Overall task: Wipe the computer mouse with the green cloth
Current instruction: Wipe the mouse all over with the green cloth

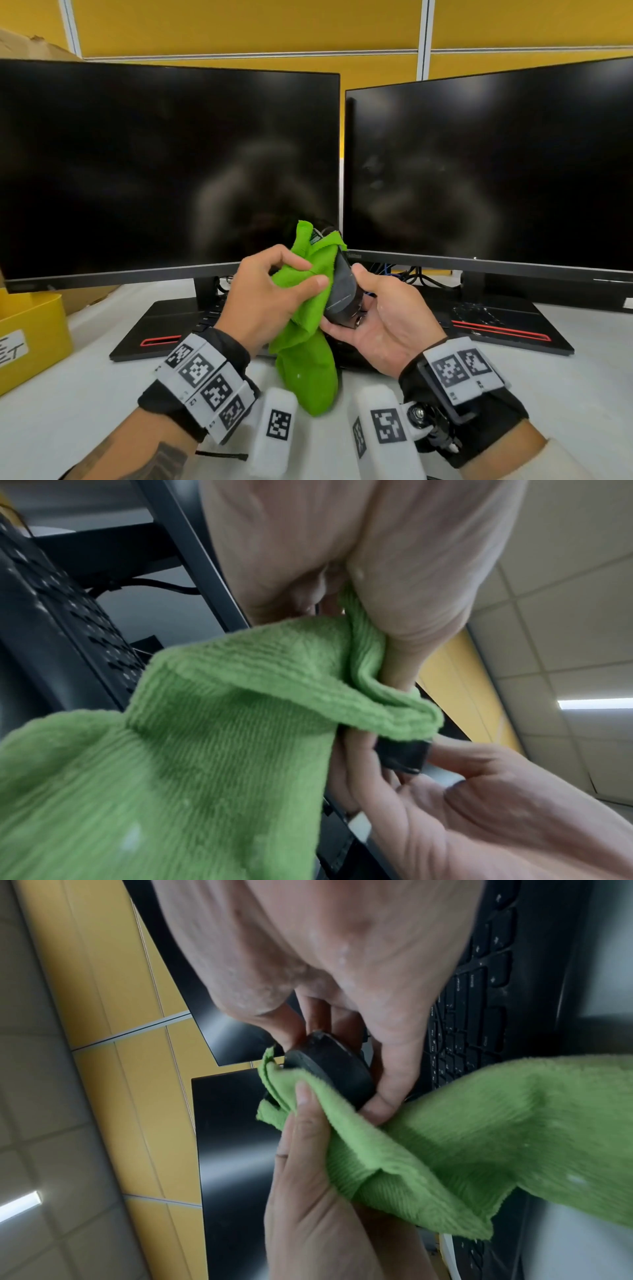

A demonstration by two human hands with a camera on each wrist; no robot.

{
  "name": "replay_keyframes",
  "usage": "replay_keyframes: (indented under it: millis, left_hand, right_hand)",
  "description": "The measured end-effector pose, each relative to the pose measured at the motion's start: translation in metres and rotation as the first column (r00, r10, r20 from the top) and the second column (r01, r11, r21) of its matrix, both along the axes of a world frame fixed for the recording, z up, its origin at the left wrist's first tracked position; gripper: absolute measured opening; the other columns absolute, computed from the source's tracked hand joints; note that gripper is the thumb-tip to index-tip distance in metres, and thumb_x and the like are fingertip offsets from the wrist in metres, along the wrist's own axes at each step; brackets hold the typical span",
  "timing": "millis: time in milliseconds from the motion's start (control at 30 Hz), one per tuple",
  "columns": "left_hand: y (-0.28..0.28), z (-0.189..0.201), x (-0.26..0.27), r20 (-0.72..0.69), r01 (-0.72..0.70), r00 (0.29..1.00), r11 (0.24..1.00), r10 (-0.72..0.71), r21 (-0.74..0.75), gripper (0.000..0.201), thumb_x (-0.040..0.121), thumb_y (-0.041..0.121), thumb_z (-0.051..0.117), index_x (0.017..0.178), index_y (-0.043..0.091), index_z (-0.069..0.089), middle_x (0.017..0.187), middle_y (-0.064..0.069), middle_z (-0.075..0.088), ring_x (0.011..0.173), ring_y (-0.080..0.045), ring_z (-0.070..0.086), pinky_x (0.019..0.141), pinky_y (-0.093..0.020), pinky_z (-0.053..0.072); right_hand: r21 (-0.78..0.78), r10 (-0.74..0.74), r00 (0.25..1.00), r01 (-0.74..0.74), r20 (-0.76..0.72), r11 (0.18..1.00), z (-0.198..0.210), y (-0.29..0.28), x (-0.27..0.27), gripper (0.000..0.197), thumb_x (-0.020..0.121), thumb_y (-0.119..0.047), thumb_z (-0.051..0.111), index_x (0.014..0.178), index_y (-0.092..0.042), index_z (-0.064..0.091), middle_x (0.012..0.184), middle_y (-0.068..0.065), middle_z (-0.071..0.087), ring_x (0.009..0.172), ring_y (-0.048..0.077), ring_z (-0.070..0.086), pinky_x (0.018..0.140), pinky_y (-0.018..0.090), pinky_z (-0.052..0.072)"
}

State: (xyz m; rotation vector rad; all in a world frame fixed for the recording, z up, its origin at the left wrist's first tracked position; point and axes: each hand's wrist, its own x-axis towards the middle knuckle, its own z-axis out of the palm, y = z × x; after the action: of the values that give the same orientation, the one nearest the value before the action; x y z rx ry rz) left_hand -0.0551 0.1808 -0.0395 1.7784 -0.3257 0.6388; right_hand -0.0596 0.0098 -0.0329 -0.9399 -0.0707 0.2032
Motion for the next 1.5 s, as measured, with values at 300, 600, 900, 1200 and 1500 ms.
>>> replay_keyframes:
  millis: [300, 600, 900, 1200, 1500]
  left_hand:
    - [-0.007, 0.002, -0.007, -0.024, 0.068, 0.998, 0.984, -0.065, 0.162, 0.042, 0.065, 0.041, 0.094, 0.095, 0.028, 0.068, 0.107, 0.0, 0.077, 0.098, -0.021, 0.076, 0.086, -0.052, 0.062]
    - [0.004, 0.007, -0.009, -0.041, 0.081, 0.996, 0.983, -0.075, 0.162, 0.046, 0.062, 0.046, 0.095, 0.099, 0.033, 0.071, 0.114, 0.001, 0.073, 0.109, -0.023, 0.072, 0.094, -0.055, 0.059]
    - [0.009, 0.005, -0.008, -0.024, 0.085, 0.996, 0.993, -0.083, 0.081, 0.039, 0.075, 0.017, 0.095, 0.104, 0.023, 0.07, 0.107, -0.001, 0.075, 0.094, -0.017, 0.076, 0.082, -0.046, 0.065]
    - [0.008, 0.005, -0.007, 0.023, 0.096, 0.995, 0.987, -0.099, 0.129, 0.049, 0.072, 0.025, 0.097, 0.11, 0.029, 0.066, 0.114, 0.0, 0.07, 0.104, -0.01, 0.071, 0.084, -0.03, 0.061]
    - [0.013, 0.005, 0.0, 0.026, 0.082, 0.997, 0.98, -0.079, -0.179, 0.014, 0.091, 0.008, 0.079, 0.105, 0.01, 0.079, 0.094, -0.013, 0.082, 0.08, -0.019, 0.076, 0.075, -0.038, 0.062]
  right_hand:
    - [0.028, 0.032, 0.999, -0.032, -0.016, 0.999, 0.001, -0.003, 0.002, 0.035, 0.108, -0.026, 0.049, 0.13, -0.006, 0.068, 0.125, 0.022, 0.074, 0.11, 0.041, 0.074, 0.079, 0.055, 0.063]
    - [0.036, 0.057, 0.998, -0.058, 0.008, 0.998, 0.003, -0.005, -0.001, 0.035, 0.108, -0.023, 0.05, 0.131, -0.002, 0.066, 0.124, 0.023, 0.074, 0.111, 0.042, 0.073, 0.082, 0.058, 0.062]
    - [0.024, 0.073, 0.997, -0.073, -0.011, 0.997, 0.004, -0.006, -0.003, 0.032, 0.108, -0.023, 0.051, 0.131, -0.007, 0.065, 0.13, 0.021, 0.071, 0.109, 0.04, 0.071, 0.075, 0.051, 0.062]
    - [0.036, 0.091, 0.996, -0.09, -0.021, 0.995, 0.005, -0.006, -0.003, 0.032, 0.107, -0.025, 0.053, 0.132, -0.009, 0.065, 0.129, 0.02, 0.071, 0.102, 0.037, 0.073, 0.071, 0.048, 0.063]
    - [-0.014, 0.161, 0.987, -0.161, 0.009, 0.987, 0.004, -0.005, -0.005, 0.036, 0.105, -0.024, 0.055, 0.134, -0.005, 0.065, 0.11, 0.018, 0.077, 0.093, 0.038, 0.076, 0.068, 0.047, 0.064]
